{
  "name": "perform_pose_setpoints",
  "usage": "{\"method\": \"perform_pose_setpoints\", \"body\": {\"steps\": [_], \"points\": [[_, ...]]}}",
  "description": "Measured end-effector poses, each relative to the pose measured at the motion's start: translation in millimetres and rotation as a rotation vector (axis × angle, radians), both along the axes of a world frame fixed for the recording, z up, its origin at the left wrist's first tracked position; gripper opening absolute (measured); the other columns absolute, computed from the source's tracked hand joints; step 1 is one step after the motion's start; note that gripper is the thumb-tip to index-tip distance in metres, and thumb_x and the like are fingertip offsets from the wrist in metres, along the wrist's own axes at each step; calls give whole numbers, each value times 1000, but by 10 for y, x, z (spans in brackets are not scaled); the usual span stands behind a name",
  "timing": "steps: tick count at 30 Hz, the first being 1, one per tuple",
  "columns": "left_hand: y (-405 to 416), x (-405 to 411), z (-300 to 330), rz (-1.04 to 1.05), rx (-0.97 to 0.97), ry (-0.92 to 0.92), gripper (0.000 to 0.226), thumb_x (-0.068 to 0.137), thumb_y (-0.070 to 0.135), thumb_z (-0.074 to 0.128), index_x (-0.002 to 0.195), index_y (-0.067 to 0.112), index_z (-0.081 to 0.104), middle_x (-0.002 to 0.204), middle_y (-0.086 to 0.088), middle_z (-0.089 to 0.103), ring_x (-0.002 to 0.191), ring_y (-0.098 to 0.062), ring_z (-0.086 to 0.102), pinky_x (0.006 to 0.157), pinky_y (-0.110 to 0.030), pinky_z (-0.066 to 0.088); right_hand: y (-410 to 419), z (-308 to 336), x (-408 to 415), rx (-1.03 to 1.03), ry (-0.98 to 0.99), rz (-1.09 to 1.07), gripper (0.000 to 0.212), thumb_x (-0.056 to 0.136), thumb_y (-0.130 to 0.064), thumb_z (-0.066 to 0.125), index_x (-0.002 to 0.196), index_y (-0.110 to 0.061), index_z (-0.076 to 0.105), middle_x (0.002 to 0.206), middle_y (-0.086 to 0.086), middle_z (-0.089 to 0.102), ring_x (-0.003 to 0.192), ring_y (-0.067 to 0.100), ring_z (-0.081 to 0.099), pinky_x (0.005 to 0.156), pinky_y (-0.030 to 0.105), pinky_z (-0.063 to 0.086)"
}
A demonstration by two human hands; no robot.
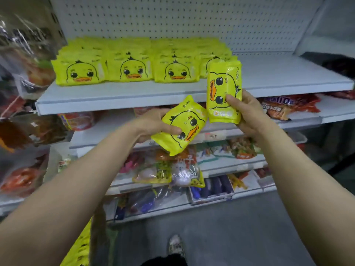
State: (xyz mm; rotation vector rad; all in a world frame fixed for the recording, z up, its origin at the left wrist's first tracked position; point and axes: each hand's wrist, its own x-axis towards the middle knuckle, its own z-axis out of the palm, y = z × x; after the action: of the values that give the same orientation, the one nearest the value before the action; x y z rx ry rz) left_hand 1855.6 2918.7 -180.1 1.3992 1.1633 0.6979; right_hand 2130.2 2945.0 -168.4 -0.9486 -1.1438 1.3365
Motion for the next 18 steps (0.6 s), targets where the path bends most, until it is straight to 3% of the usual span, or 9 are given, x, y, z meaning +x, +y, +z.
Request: {"method": "perform_pose_setpoints", "body": {"steps": [2,5,9,13,15,18], "points": [[300,156,175,-33,59,40,44,72,-2,78,112,14,66,100,-6,75,87,-23,73,74,-34,57,265,172,163,38,-17,-18,41,86,-11,66,126,-11,56,106,8,74,89,23,72,66,36,59],[761,370,435,-66,129,87,41,71,1,81,108,14,69,95,-3,76,87,-22,73,76,-35,59,679,411,383,98,-25,-56,50,81,-15,69,129,-8,56,107,8,74,94,24,72,72,38,59],[1298,618,769,-127,190,136,40,69,6,84,106,14,70,99,-2,76,92,-22,72,82,-38,58,1196,744,643,124,-18,-69,41,79,-17,69,119,-13,61,103,5,75,91,21,72,71,36,59],[1754,801,968,-214,214,183,44,68,8,85,108,13,68,98,-1,76,92,-20,72,80,-34,58,1671,929,876,134,-83,-123,57,68,-25,80,121,-15,61,108,7,74,94,24,72,72,40,60],[1935,877,1041,-229,229,209,58,64,14,88,117,11,65,104,1,74,98,-19,70,86,-35,56,1900,940,982,150,-127,-131,53,72,-23,79,121,-17,62,112,8,73,96,26,72,76,42,60],[2160,977,1096,-262,232,227,43,69,10,84,109,14,68,103,0,75,97,-19,71,91,-39,54,2220,900,1164,158,-180,-144,39,84,-13,73,122,-16,61,110,7,74,95,25,72,74,40,60]]}}
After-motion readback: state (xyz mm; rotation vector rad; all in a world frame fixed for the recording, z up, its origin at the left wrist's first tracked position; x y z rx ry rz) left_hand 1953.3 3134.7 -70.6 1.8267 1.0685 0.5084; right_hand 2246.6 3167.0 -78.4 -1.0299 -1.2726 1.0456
